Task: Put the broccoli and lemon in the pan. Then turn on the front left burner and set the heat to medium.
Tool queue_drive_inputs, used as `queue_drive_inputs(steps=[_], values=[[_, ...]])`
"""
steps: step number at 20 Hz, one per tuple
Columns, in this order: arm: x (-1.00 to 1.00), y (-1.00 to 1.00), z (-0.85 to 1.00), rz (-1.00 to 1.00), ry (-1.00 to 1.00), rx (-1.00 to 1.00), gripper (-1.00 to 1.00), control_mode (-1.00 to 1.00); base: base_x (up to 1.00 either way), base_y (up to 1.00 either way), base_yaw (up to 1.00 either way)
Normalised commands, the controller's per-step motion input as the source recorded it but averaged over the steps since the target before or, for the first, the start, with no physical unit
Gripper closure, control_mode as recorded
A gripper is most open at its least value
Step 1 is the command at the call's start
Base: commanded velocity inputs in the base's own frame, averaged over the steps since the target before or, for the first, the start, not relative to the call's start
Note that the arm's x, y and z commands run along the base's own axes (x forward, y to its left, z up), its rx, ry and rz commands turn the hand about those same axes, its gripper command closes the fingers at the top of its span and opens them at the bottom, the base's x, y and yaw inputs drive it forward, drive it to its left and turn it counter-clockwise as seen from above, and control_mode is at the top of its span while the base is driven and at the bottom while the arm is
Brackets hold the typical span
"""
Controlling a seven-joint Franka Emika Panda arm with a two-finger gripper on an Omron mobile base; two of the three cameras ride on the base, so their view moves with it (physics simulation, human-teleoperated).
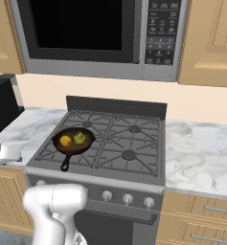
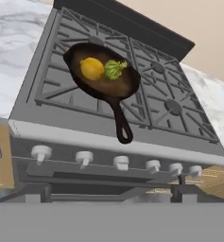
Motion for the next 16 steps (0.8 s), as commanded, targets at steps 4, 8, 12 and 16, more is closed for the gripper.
queue_drive_inputs(steps=[4,8,12,16], values=[[0.0,0.0,-0.64,0.0,0.0,-0.1,-1.0,-1.0,0.0,0.0,0.0],[0.0,0.04,-0.5,0.0,0.0,-0.1,-1.0,-1.0,0.0,0.0,0.0],[0.0,0.06,-0.4,0.0,-0.02,-0.08,-1.0,-1.0,0.0,0.0,0.0],[0.0,0.03,-0.4,0.0,0.0,-0.05,-1.0,-1.0,0.0,0.0,0.0]])
